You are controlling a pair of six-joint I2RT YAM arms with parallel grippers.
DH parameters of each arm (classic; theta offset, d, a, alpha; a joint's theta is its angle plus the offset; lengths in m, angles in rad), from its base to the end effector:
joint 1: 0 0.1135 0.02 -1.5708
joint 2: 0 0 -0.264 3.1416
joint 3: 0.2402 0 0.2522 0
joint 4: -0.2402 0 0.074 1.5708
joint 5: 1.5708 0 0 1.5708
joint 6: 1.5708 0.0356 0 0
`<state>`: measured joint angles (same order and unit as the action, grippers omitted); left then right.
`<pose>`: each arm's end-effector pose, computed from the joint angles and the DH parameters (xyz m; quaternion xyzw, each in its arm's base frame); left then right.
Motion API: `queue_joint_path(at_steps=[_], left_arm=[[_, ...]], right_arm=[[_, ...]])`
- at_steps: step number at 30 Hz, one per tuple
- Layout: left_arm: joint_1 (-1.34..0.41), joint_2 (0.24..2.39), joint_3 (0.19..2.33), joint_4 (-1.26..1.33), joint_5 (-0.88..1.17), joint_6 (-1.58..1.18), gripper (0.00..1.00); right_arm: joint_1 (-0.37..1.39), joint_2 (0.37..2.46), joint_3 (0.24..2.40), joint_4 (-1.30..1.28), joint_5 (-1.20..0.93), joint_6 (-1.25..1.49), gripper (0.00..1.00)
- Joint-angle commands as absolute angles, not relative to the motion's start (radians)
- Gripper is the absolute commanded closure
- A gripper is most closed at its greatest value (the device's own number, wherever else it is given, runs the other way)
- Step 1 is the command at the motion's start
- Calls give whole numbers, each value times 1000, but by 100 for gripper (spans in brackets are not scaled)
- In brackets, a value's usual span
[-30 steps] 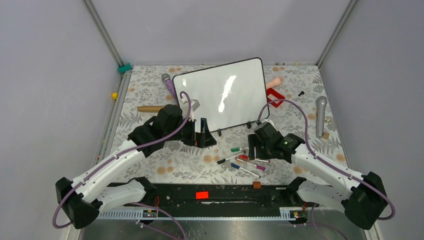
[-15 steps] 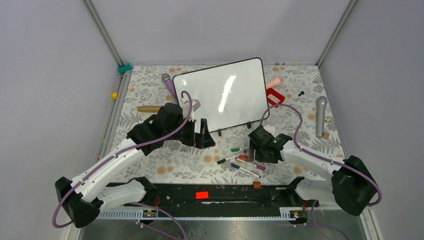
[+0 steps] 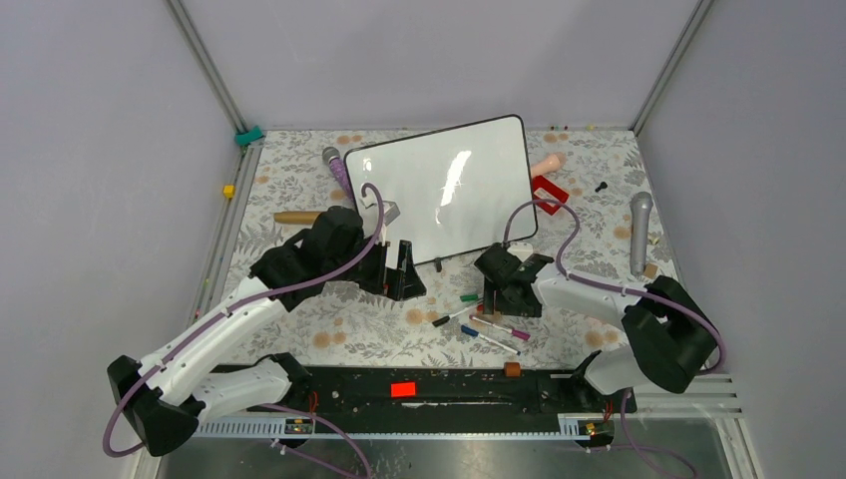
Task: Write a sentence on the whiteboard
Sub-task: Adjust the whiteboard marker at the center of the board.
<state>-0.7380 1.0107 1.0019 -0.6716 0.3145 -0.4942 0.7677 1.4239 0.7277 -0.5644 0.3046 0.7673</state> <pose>0.1473 -0.1488 0.3272 0.1753 0.8766 -0.3611 0.2654 0.1806 0.1595 0.1608 0.0232 0.9766 -0.0019 0.2140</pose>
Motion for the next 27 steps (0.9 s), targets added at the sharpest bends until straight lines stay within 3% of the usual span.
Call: queue_joint_path(at_steps=[1, 8, 15, 21, 27], left_arm=[[-740, 1009, 1056, -672, 319, -454, 2], [-740, 1003, 1056, -673, 334, -453, 1], [-740, 996, 1061, -678, 325, -428, 1], [-739, 986, 1043, -661, 334, -446, 1], [-739, 960, 1032, -667, 338, -455, 1]], right_arm=[[779, 1446, 797, -547, 333, 812, 19], [789, 1546, 924, -561, 330, 791, 19], [795, 1387, 872, -592, 356, 719, 15], [792, 1311, 829, -712, 409, 1164, 17], [792, 1412, 941, -885, 477, 1484, 35]])
